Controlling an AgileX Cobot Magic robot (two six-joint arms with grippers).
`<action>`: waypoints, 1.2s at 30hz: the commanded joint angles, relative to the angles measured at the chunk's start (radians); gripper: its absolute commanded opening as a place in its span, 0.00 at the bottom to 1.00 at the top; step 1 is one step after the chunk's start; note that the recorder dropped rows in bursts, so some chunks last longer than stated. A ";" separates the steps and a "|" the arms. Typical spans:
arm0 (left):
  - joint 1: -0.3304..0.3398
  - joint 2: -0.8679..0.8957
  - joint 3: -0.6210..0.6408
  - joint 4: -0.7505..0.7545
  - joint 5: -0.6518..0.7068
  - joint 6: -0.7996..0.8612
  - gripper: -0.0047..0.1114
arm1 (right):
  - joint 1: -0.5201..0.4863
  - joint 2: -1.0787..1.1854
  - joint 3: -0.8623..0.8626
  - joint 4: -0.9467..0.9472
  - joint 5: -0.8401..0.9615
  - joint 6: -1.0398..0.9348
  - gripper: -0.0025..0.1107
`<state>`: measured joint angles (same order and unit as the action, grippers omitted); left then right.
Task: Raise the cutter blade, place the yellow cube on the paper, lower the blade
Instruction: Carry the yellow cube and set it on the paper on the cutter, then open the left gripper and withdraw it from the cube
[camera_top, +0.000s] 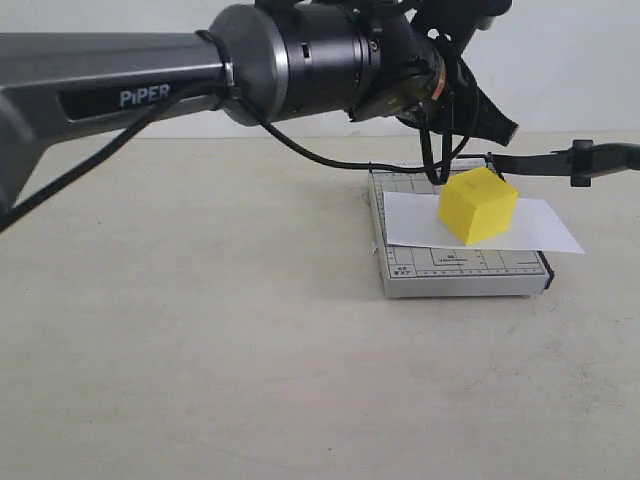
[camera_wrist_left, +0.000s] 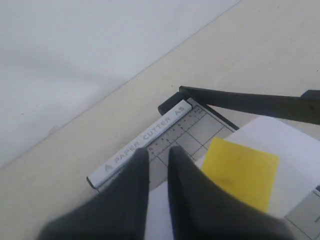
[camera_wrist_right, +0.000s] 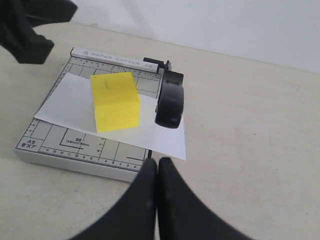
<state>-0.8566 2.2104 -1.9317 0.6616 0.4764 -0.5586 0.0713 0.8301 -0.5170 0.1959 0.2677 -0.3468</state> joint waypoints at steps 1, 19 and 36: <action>-0.004 -0.074 0.081 -0.097 -0.024 -0.006 0.08 | -0.003 0.002 0.005 0.008 -0.002 0.009 0.02; 0.193 -0.756 1.105 -0.467 -0.502 0.754 0.08 | -0.003 0.002 0.005 0.023 0.068 0.035 0.02; 0.950 -1.675 1.399 -0.472 -0.324 0.502 0.08 | -0.001 0.002 0.005 0.023 0.085 0.033 0.02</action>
<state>0.0932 0.6177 -0.5822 0.2009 0.0680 0.0072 0.0713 0.8301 -0.5170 0.2168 0.3376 -0.3128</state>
